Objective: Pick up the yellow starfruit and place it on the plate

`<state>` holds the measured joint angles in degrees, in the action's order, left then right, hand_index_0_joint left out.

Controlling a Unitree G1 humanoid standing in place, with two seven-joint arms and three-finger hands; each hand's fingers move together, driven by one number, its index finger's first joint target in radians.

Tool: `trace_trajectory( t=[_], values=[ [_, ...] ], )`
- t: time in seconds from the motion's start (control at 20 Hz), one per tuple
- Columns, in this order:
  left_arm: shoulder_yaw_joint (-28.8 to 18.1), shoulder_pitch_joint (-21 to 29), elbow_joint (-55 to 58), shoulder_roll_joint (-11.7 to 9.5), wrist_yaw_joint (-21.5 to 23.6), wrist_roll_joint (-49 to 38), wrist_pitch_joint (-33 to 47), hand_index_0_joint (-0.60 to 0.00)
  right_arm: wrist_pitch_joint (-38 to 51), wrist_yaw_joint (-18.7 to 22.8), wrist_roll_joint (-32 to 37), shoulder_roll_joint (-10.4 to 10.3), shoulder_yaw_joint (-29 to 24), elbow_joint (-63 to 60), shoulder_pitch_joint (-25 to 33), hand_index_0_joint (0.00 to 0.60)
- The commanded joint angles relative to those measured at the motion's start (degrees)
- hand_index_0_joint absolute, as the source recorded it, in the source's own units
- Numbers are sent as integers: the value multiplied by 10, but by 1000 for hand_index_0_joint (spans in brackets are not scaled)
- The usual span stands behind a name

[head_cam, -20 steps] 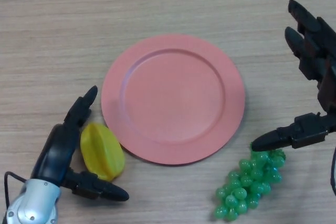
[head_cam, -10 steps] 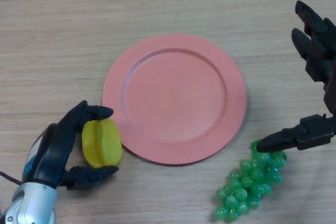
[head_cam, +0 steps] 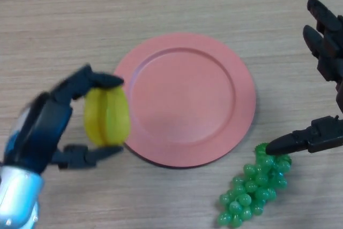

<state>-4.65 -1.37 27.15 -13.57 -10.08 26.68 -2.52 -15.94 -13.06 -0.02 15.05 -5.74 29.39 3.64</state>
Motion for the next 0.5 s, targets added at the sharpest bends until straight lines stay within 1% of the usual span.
trace_trajectory(
  t=[0.05, 0.1, 0.15, 0.2, 0.25, 0.3, 0.35, 0.4, 0.45, 0.5],
  values=[
    [-11, 33, -5, -18, 79, 28, 96, -600, 56, 10, 31, 13, -31, 35, 11, 0],
    [0, 46, -26, -18, 95, 36, 103, -600, 61, 23, 29, 13, -28, 35, 18, 0],
    [5, 50, -36, -17, 106, 38, 109, -600, 62, 27, 32, 12, -26, 36, 20, 0],
    [18, 58, -52, -15, 96, 28, 107, -600, 71, 34, 26, 11, -21, 33, 23, 0],
    [21, 64, -66, -14, 105, 32, 115, -600, 72, 36, 26, 10, -20, 33, 23, 0],
    [32, 69, -99, -16, 101, 30, 155, -600, 72, 37, 26, 9, -17, 35, 21, 0],
    [36, 70, -114, -16, 94, 28, 165, -600, 71, 38, 28, 8, -17, 35, 22, 0],
    [40, 76, -147, -14, 105, 37, 196, -600, 72, 40, 26, 8, -17, 36, 22, 0],
    [41, 77, -162, -13, 113, 42, 209, -600, 73, 42, 27, 8, -17, 37, 20, 0],
    [48, 82, -184, -11, 108, 39, 204, -600, 71, 39, 33, 9, -25, 45, 16, 0]
  ],
)
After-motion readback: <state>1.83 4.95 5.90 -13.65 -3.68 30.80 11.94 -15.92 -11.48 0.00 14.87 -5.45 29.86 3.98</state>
